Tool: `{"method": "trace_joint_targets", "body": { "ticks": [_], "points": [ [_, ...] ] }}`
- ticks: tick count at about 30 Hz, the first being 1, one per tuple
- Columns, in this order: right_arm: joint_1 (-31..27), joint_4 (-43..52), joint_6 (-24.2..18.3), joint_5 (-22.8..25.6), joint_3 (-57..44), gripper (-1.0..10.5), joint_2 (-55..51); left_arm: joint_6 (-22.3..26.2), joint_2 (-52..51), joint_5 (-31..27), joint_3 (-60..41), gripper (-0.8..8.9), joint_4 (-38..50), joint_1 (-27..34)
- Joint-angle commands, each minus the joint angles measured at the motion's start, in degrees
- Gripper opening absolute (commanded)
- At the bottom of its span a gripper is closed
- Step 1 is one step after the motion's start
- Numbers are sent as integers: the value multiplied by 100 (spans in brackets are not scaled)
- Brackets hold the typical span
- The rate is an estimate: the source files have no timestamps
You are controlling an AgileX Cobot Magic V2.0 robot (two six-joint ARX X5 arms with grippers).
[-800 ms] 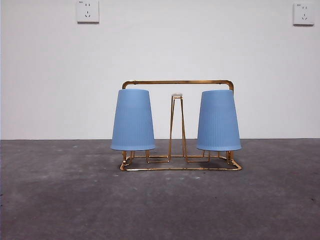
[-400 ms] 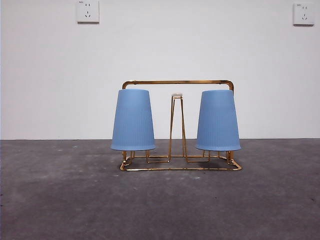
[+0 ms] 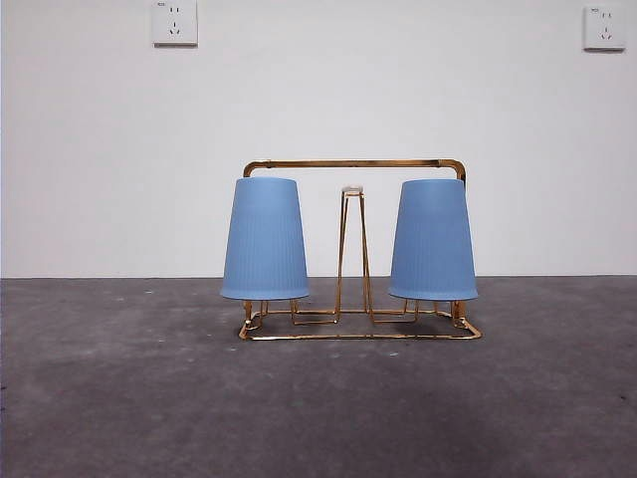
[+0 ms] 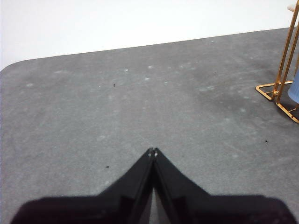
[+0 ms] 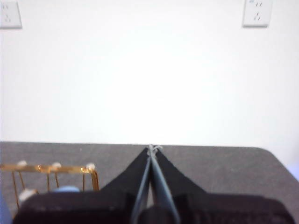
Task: Pick up cup 1,put cup 1 in the cup rack,pick up cup 2,put cup 2 in the cup rack
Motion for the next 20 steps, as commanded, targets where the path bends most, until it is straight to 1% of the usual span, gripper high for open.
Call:
{"method": "trace_joint_targets", "body": {
  "ticks": [1, 3, 7, 9, 16, 20],
  "points": [
    [-7, 380, 0, 15, -844, 2, -256, -57, 2, 15, -57, -4, 50, 17],
    [-7, 662, 11, 13, -1397, 2, -450, -57, 2, 15, -57, -4, 50, 17],
    [-4, 1023, 262, 31, -2223, 2, -776, -57, 0, 15, -57, -4, 50, 17],
    [-4, 1143, 304, 35, -2570, 2, -938, -57, 2, 15, -57, -4, 50, 17],
    [0, 1191, 306, 33, -3355, 2, -1421, -57, 2, 15, -59, -4, 50, 17],
    [2, 1119, 358, 35, -3578, 2, -1416, -57, 2, 15, -57, -4, 50, 17]
  ]
}}
